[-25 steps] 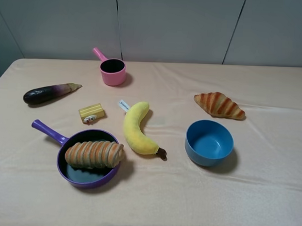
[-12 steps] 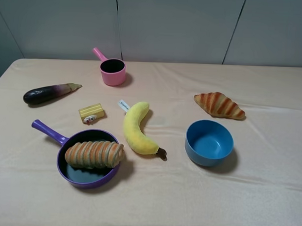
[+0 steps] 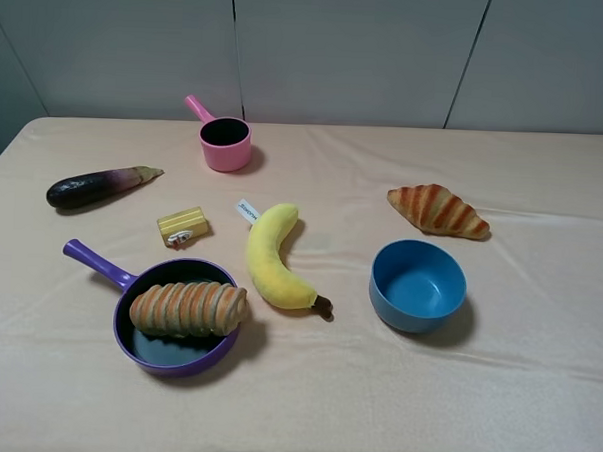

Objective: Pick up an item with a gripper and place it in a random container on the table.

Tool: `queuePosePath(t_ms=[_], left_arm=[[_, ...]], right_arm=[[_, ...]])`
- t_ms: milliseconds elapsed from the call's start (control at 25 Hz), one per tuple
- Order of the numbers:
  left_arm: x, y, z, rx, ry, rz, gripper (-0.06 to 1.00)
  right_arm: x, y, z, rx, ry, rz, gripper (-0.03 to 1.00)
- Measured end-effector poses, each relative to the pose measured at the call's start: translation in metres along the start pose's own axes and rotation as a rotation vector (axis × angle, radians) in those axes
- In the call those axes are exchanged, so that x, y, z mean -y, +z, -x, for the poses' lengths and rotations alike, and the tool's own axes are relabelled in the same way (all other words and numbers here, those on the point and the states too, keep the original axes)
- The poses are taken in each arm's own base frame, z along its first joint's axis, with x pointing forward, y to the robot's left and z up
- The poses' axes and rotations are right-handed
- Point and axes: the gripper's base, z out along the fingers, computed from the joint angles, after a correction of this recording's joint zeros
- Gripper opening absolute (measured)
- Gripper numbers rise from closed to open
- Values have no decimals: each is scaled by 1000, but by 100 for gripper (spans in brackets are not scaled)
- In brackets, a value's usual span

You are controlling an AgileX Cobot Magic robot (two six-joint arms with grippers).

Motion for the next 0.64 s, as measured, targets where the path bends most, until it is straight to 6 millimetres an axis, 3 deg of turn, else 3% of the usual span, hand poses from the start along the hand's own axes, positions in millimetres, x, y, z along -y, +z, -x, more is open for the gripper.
queuePosePath(t_ms=[640], left_arm=[[0, 0, 0, 0, 0, 0, 99]], right_arm=[[0, 0, 0, 0, 1, 2, 69]])
